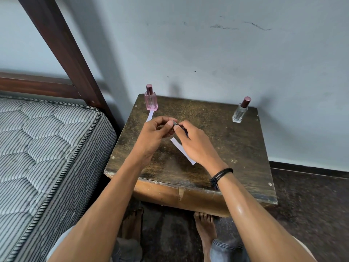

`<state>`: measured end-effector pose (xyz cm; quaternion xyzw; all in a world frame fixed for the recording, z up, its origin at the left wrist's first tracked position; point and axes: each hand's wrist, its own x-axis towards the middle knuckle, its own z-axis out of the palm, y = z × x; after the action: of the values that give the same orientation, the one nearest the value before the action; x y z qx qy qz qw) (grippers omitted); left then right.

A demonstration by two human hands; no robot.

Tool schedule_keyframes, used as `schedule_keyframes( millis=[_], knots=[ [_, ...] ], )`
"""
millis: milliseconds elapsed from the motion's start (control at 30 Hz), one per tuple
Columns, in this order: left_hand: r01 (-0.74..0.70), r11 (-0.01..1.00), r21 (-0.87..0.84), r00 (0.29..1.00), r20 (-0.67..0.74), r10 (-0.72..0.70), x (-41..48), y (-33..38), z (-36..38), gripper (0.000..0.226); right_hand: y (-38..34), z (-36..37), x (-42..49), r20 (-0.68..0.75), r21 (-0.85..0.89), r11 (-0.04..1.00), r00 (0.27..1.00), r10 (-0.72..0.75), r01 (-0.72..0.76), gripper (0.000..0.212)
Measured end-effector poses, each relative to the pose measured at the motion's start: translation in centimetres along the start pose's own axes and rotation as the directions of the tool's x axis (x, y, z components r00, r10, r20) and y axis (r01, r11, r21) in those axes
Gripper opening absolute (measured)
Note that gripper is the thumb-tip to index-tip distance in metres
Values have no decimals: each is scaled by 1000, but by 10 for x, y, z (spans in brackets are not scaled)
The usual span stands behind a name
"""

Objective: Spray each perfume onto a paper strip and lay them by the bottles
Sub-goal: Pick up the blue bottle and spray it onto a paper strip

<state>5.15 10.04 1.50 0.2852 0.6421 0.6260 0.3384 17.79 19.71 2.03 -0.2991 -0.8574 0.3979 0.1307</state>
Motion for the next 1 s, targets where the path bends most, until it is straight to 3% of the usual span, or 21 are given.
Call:
schedule_keyframes(
  millis=[1000],
  knots=[
    [61, 998, 24, 994, -96, -58, -2, 2, 6, 18, -8, -8, 3, 58, -147, 987, 996, -62, 70, 27]
  ],
)
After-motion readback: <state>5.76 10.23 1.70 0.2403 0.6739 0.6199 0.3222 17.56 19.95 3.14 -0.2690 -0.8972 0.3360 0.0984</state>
